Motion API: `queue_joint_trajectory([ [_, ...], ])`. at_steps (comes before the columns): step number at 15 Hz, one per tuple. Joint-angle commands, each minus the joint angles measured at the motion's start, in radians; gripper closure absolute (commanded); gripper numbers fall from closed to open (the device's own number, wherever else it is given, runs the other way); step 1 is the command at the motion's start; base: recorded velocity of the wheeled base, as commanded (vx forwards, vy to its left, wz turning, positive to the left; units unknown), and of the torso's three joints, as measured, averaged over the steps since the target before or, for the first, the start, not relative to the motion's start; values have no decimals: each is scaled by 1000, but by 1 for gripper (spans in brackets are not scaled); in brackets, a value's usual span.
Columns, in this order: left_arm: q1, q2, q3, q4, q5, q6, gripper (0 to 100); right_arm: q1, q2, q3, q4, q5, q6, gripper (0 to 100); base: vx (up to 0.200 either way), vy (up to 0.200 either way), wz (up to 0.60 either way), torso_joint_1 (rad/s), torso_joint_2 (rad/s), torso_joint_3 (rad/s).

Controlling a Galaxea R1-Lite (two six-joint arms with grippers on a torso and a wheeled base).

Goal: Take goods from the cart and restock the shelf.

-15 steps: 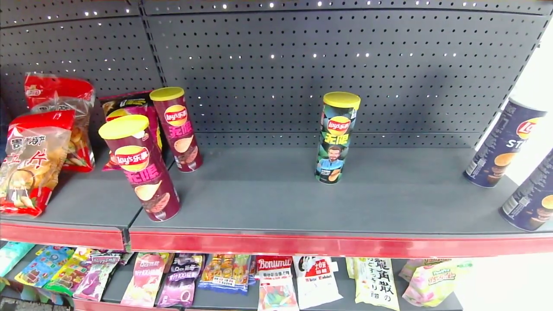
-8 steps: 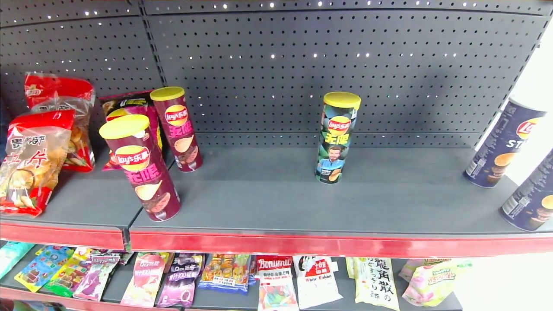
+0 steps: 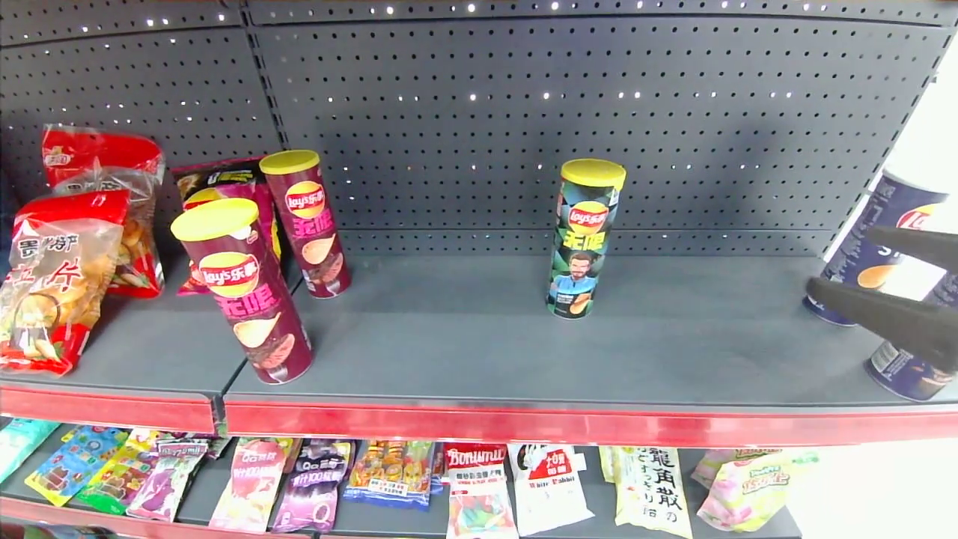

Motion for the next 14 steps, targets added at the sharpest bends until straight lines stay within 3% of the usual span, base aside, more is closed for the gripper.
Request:
queue_joint_trajectory([
  [1, 0, 0, -1, 0, 1, 0, 100, 53, 313, -47, -201, 3, 6, 0, 0, 0, 0, 0, 0, 0],
  [4, 0, 0, -2, 0, 8, 0, 100, 53, 399, -55, -232, 5, 8, 0, 0, 0, 0, 0, 0, 0],
  [14, 2, 11, -1, 0, 24, 0, 100, 54, 690, -296, -281, -3, 43, 0, 0, 0, 0, 0, 0, 0],
])
